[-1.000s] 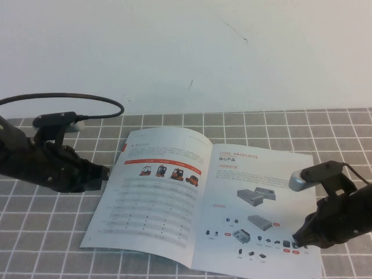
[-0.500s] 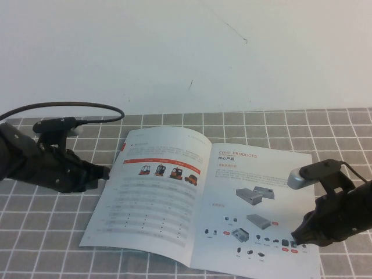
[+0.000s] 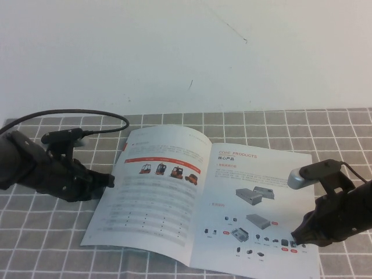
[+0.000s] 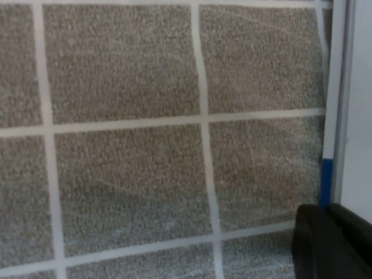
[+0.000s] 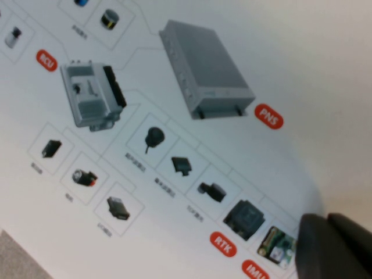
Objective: Close book
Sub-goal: 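Close the open booklet and leave it lying on the table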
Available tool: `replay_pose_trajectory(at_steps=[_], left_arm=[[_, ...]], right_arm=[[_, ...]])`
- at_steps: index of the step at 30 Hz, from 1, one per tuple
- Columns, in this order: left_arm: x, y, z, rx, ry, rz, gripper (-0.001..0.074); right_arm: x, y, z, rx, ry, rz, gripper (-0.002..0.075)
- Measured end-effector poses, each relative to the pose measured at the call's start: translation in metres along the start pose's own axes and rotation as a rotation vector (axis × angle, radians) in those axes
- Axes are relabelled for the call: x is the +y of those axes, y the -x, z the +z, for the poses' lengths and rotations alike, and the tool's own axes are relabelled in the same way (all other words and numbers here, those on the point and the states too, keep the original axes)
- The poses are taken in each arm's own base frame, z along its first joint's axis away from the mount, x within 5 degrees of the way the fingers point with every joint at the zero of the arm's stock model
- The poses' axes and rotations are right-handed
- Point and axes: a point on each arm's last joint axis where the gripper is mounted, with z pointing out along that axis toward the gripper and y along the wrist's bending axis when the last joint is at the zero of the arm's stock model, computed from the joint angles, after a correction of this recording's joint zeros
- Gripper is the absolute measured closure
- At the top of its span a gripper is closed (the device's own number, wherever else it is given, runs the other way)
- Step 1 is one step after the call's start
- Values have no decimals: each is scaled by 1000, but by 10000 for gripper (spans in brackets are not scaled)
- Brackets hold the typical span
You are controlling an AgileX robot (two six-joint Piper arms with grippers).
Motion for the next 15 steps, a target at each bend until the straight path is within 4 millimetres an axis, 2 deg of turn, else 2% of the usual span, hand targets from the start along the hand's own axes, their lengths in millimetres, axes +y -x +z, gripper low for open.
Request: replay_pose_trajectory(at_steps=[5,10,15], left_arm=[[-5,-1,2,17,-65,-89,739],[-16,-5,6,59,-206,-122,739],[-30,-3,3,60,-375,-175,739]], right_arm=[[0,0,0,-1,0,2,728],[0,0,0,-1,0,2,728],[0,0,0,-4,-3,2,728]])
